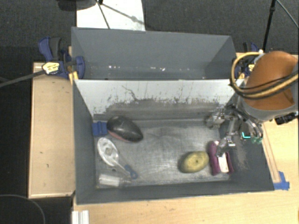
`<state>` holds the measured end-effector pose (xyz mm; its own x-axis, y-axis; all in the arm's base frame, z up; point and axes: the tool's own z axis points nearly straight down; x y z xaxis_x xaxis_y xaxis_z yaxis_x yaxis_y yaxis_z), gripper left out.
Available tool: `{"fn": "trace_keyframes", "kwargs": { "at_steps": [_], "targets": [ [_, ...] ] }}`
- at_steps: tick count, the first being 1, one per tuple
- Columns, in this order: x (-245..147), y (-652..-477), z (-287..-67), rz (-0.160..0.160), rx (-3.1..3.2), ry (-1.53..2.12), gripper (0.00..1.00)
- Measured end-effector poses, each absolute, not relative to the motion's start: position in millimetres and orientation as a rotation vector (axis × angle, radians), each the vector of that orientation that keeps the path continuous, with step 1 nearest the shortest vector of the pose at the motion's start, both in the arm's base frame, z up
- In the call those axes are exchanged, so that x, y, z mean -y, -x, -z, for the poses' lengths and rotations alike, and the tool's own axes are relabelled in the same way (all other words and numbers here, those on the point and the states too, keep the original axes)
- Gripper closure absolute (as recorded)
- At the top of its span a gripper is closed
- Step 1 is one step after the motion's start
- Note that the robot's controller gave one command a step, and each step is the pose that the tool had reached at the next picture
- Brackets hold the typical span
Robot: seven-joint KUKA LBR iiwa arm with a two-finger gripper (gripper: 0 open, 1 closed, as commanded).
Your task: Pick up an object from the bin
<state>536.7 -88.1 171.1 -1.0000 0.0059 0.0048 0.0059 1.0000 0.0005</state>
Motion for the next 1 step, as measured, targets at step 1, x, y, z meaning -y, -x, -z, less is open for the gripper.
{"fn": "trace_keyframes", "kwargs": {
  "at_steps": [1],
  "targets": [
    [75.4, -511.9, -72.1, -0.001, 3.076, -0.678, 0.0]
  ]
}}
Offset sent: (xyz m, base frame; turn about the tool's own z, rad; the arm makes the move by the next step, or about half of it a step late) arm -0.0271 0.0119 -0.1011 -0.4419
